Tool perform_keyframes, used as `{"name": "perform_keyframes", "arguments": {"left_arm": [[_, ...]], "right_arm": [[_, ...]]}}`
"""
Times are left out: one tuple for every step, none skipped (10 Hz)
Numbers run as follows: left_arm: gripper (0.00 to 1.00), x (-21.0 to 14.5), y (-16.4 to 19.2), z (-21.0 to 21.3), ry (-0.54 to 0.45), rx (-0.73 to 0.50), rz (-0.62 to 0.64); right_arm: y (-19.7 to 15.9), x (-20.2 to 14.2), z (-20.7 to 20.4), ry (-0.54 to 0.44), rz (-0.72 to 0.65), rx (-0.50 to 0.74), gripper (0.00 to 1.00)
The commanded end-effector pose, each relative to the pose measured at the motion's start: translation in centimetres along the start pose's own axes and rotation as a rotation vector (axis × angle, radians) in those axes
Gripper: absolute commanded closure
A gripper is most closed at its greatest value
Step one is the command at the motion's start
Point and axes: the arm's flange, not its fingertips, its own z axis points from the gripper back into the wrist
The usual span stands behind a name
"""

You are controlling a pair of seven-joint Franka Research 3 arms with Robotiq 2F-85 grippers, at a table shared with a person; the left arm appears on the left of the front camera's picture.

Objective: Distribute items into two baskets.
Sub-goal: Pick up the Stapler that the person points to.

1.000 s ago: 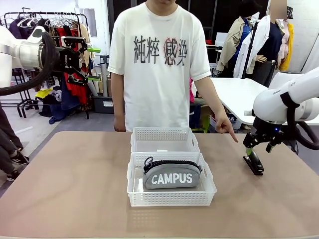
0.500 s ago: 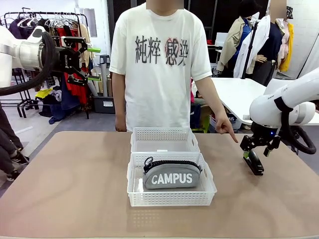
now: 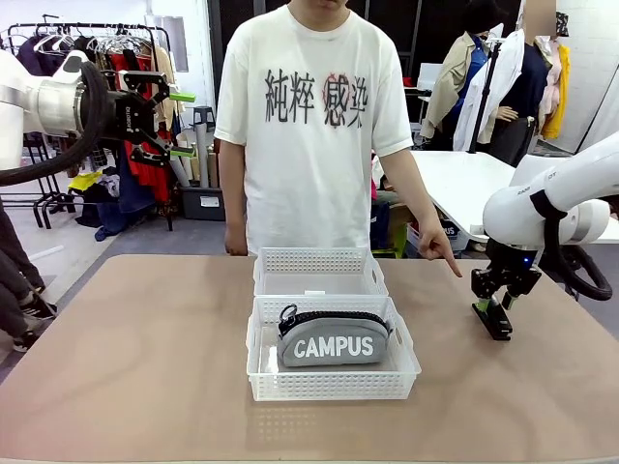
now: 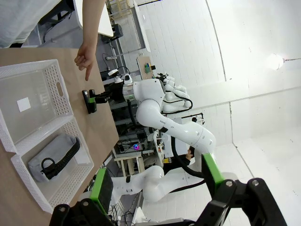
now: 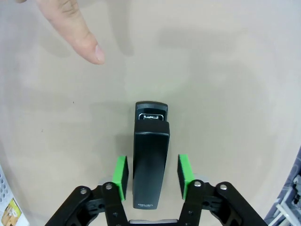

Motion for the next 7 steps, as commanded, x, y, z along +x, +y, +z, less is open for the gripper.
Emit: {"name": "perform_keyframes", "arguments": {"left_arm": [[0.0, -0.1, -0.2, 0.0, 0.0, -0.002, -0.003], [0.0, -0.1, -0.2, 0.0, 0.0, -0.002, -0.003], [0.0, -0.1, -0.2, 0.0, 0.0, -0.002, -0.003], [0.0, -0.1, -0.2, 0.0, 0.0, -0.002, -0.003], [0.0, -0.1, -0.2, 0.0, 0.0, -0.002, -0.003], [0.0, -0.1, -0.2, 0.0, 0.0, -0.002, -0.003], [0.0, -0.1, -0.2, 0.0, 0.0, -0.002, -0.003]], "right_arm": [[0.3, 0.3, 0.1, 0.0, -0.02, -0.02, 1.0], [0.5, 0.2, 0.0, -0.001, -0.027, -0.016, 1.0], [0.4, 0.3, 0.1, 0.003, -0.03, -0.019, 1.0], [0.3, 0.2, 0.3, 0.01, -0.038, -0.013, 1.0], [0.5, 0.1, 0.7, 0.012, -0.043, -0.004, 1.0], [0.9, -0.3, 1.6, 0.018, -0.041, 0.013, 1.0], [1.5, -0.6, 3.4, 0.027, -0.045, 0.036, 1.0]]}}
